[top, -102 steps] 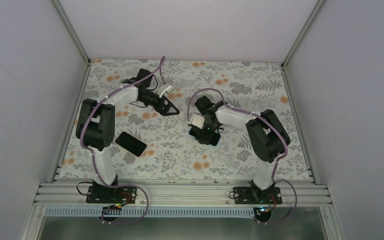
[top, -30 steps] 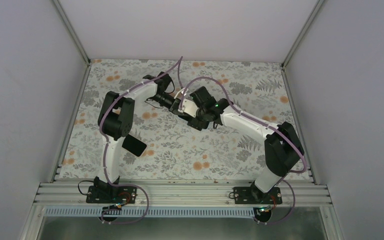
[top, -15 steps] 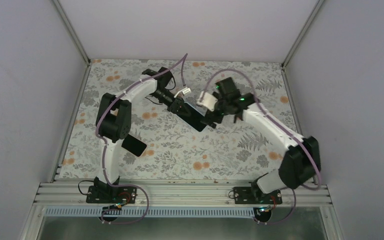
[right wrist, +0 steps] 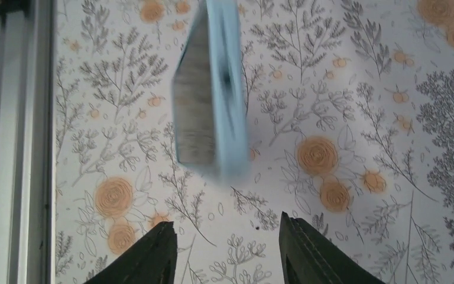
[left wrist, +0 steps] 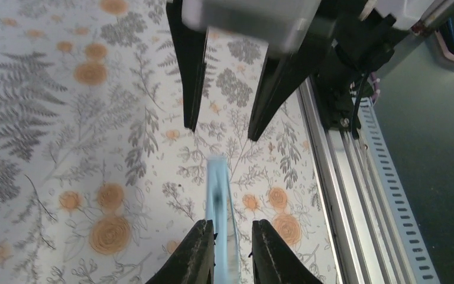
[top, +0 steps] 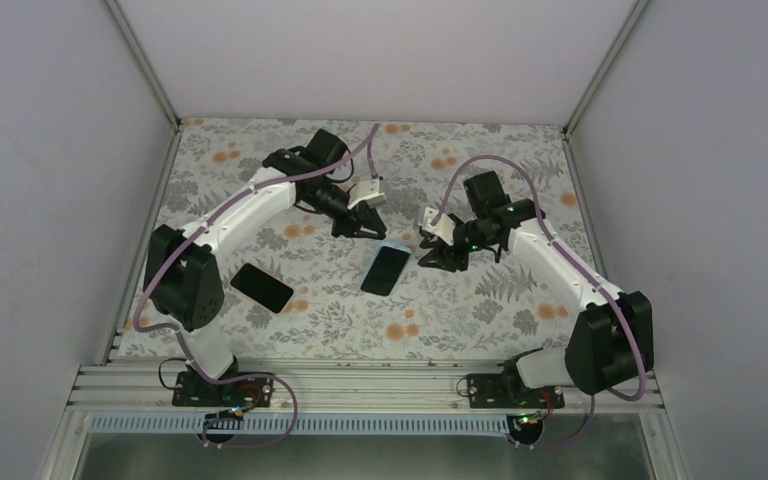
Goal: Take the phone out of the phone case
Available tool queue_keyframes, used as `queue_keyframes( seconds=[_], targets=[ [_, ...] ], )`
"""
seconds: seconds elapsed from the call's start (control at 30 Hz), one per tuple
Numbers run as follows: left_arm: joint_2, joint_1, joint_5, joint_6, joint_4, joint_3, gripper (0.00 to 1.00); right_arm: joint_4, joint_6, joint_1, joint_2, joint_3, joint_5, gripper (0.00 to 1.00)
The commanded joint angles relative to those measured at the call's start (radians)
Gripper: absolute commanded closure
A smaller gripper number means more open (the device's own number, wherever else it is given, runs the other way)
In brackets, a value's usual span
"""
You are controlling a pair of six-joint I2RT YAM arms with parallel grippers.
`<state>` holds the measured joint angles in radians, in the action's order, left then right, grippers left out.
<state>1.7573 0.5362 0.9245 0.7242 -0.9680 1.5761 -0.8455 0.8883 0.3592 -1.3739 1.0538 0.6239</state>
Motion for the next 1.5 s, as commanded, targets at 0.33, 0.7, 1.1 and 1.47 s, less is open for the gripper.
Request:
queue_keyframes(
  seconds=[0.33,0.7,1.1,1.47],
  targets=[
    [0.040,0.002,-0.167,-0.011,0.149,-0.098,0.72,0.045,-0.011,-0.027,-0.102,-0.030,0.032,0.39],
    [-0.046,-0.087,-0.228,-0.089,0.259,-0.169,0.00,0.143,0.250,0.067,0.021,-0.170,-0.221,0.06],
    [-0.065,-0.167,-0.200,-0.089,0.237,-0.197,0.00,0.145,0.351,0.208,-0.231,-0.054,-0.424,0.00],
    [-0.073,-0.204,-0.155,-0.085,0.265,-0.240,0.00,0.139,0.347,0.282,-0.354,-0.033,-0.514,0.00]
  ],
)
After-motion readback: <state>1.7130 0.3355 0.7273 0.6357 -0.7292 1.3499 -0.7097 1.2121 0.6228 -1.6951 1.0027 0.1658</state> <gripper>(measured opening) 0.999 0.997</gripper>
